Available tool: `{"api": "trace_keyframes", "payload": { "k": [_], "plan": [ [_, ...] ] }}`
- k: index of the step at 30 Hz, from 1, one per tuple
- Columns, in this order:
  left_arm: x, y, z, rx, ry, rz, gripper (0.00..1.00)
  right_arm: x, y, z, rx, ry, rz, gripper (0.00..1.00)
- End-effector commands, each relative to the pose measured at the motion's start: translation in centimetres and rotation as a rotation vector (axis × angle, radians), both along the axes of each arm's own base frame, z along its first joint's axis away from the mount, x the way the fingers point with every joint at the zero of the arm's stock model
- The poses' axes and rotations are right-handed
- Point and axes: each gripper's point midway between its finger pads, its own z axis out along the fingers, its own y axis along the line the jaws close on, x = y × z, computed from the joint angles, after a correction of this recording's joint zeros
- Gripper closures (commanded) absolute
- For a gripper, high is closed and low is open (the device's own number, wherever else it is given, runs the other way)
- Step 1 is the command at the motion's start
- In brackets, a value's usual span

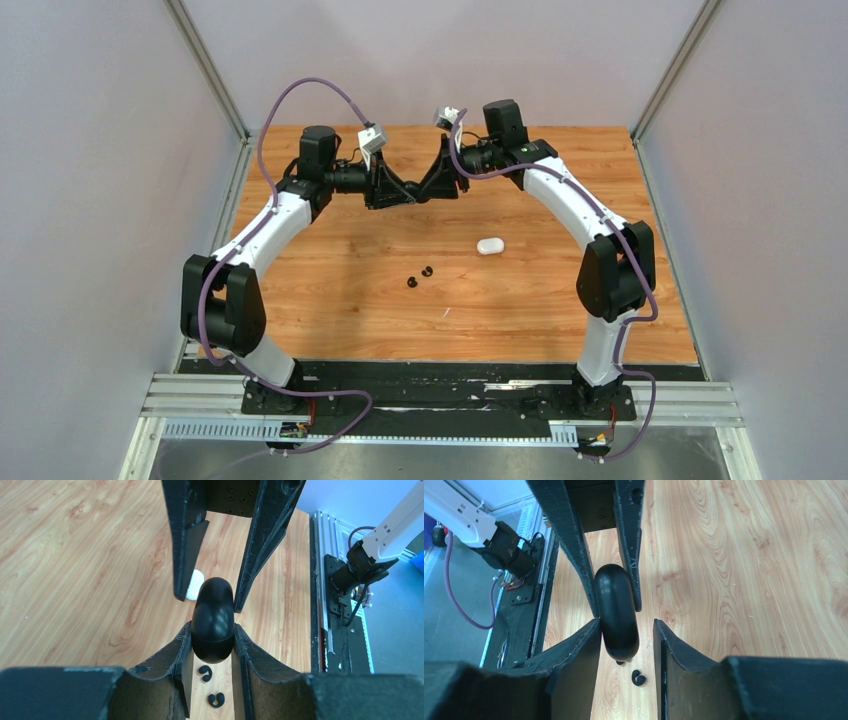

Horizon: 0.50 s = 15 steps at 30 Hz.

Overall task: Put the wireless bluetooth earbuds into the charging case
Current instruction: Open the charging case.

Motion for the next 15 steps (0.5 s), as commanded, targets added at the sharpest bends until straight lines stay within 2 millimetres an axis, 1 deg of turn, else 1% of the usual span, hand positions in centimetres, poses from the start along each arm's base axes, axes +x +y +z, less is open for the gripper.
{"api": "trace_keyframes", "payload": {
  "k": [1, 3, 6, 11, 15],
  "plan": [
    [-1.2, -0.6, 1.7, -0.035, -0.046, -0.093, 1.00, 4.7, -1.0, 2.8, 0.036, -0.076, -0.170, 0.58],
    [-1.2, -0.6, 1.8, -0.036, -0.048, -0.096, 1.00, 5.5, -1.5, 3.3, 0.041, -0.081, -0.193, 0.58],
    [-1.2, -0.6, 1.7, -0.036, -0.047, -0.097, 1.00, 6.1, -2.0, 3.5, 0.043, -0.085, -0.211, 0.58],
    [-1.2, -0.6, 1.7, -0.035, -0.042, -0.093, 1.00, 5.8, -2.1, 3.4, 0.049, -0.072, -0.210, 0.58],
    [-0.9, -0.6, 1.6, -0.031, -0.043, -0.080, 1.00, 5.1, -2.0, 3.3, 0.059, -0.053, -0.181, 0.57]
  ]
}}
